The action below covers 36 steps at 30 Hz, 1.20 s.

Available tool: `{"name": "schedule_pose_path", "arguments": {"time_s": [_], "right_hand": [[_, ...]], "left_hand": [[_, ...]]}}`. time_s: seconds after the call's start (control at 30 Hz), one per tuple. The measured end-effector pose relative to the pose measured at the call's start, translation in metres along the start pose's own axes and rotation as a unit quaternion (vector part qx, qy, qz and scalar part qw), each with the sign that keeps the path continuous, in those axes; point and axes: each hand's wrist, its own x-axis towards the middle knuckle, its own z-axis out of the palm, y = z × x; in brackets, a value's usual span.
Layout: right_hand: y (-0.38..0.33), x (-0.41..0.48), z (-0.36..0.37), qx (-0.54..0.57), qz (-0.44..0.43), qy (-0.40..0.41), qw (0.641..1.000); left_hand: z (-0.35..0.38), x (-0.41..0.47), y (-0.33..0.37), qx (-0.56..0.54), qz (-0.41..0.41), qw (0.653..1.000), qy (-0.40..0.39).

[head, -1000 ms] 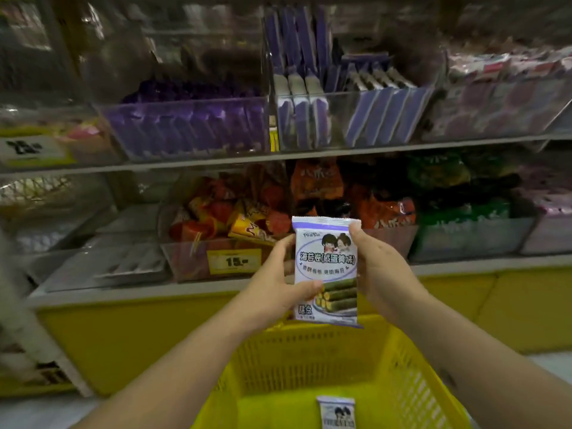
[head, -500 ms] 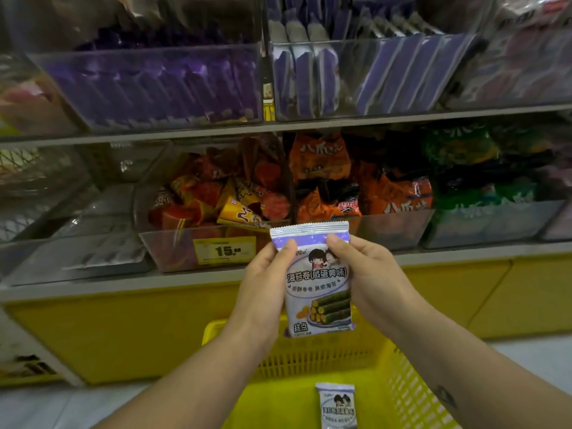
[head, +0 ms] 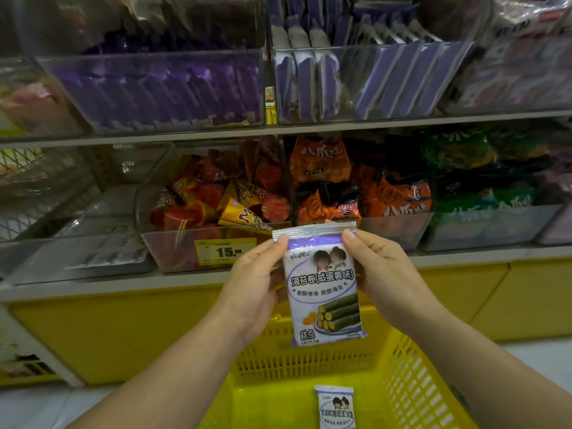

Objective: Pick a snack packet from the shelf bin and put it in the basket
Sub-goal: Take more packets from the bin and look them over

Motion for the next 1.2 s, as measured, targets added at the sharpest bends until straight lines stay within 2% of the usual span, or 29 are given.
{"name": "schedule_pose_path", "arguments": {"time_s": [0.13, 0.23, 0.33, 0.4, 0.53, 0.6, 0.93, 1.0, 1.03, 1.1, 1.17, 1.2], "right_hand": [[-0.002, -0.001, 0.0, 0.002, 0.021, -0.005, 1.0], [-0.008, -0.003, -0.006, -0.009, 0.097, -0.095, 0.991], [-0.009, -0.008, -0.011, 0.008, 0.186, -0.187, 0.965], [-0.01, -0.009, -0.011, 0.042, 0.214, -0.18, 0.959], [-0.013, -0.006, -0.012, 0.12, 0.22, -0.087, 0.964], [-0.013, -0.003, -0.015, 0.132, 0.229, -0.05, 0.963], [-0.017, -0.005, -0.017, 0.176, 0.245, -0.074, 0.95], [-0.016, -0.005, -0.016, 0.158, 0.231, -0.068, 0.958], [-0.014, -0.005, -0.016, 0.131, 0.215, -0.062, 0.966], [-0.012, -0.005, -0.012, 0.021, 0.176, -0.03, 0.984], [-0.013, -0.007, -0.004, -0.074, 0.134, 0.006, 0.988], [-0.013, -0.009, 0.001, -0.092, 0.111, 0.012, 0.989]], "left_hand": [[-0.001, -0.001, 0.003, 0.017, 0.006, 1.0, 0.005], [-0.003, 0.001, 0.006, 0.009, 0.021, 0.999, 0.025], [-0.007, 0.004, 0.014, -0.019, 0.013, 0.999, 0.046], [-0.01, 0.006, 0.018, -0.037, -0.015, 0.999, 0.032], [-0.016, 0.0, 0.022, -0.003, -0.094, 0.991, -0.09], [-0.017, -0.002, 0.02, -0.005, -0.118, 0.985, -0.126], [-0.017, -0.001, 0.018, -0.037, -0.146, 0.979, -0.136], [-0.016, 0.0, 0.015, 0.009, -0.111, 0.987, -0.112], [-0.015, 0.001, 0.012, 0.073, -0.068, 0.992, -0.081], [-0.012, 0.002, 0.007, 0.221, 0.053, 0.974, -0.005], [-0.004, -0.001, 0.001, 0.231, 0.116, 0.966, -0.026], [0.0, -0.004, -0.001, 0.215, 0.104, 0.969, -0.059]]}}
